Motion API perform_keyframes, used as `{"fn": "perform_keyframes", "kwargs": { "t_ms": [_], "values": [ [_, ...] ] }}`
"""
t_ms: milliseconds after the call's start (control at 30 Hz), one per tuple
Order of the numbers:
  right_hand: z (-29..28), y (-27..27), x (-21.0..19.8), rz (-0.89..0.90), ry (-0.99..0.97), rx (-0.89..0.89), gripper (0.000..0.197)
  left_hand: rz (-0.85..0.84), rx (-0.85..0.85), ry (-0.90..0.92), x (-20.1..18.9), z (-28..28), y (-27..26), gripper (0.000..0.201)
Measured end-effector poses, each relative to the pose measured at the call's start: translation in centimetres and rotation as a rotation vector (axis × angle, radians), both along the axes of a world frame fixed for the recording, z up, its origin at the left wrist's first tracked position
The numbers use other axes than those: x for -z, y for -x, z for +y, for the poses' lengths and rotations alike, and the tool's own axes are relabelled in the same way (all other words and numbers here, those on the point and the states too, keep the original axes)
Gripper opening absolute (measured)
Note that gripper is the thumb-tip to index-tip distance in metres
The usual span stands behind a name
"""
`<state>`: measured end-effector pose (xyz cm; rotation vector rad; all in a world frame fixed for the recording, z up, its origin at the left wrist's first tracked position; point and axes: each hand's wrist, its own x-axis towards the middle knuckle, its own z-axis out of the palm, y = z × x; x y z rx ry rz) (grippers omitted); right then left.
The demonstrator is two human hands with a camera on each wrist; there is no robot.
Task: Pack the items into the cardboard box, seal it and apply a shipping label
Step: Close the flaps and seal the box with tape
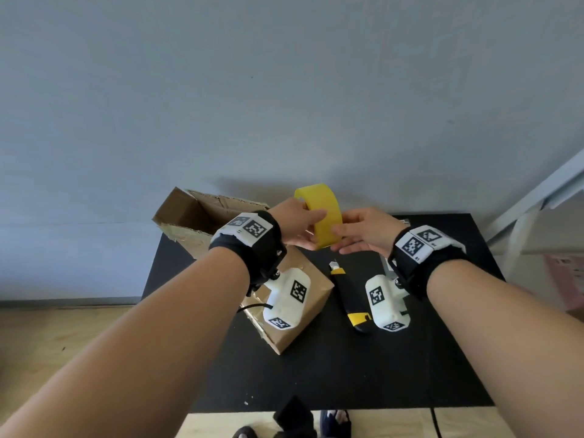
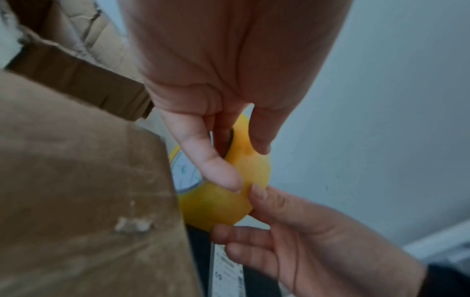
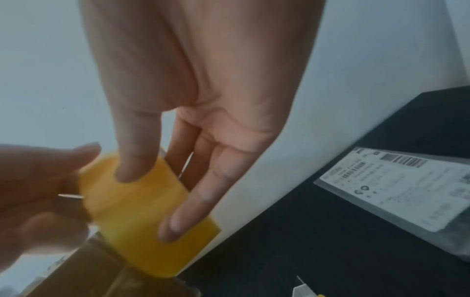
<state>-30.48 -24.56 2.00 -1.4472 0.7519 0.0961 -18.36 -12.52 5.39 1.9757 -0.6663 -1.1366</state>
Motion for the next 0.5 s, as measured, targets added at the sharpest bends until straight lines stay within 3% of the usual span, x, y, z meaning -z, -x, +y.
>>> {"fn": "perform_keyframes", "kwargs": {
  "t_ms": [67,167,233,500],
  "values": [
    [-0.6,-0.4,1.1,0.067,0.170,0.006,0.030,-0.151,0.066,-0.094,-0.2,-0.1,-0.5,0.028],
    [-2.0,-0.3,2.7,0.367,0.855,-0.237,0.023,-0.309,0.156,-0.155,-0.6,0.1,-1.6,0.017],
    [-2.8,-0.2,4.1,0.528,1.098,-0.361,0.032,-0.292,0.191,-0.173,-0.6,0.3,-2.1,0.015],
    [-4.0,-1.0,7.1,0.575,1.140,-0.494,0.044,-0.254,0.296,-0.266,0.3,0.7,-2.7,0.007]
  ]
}}
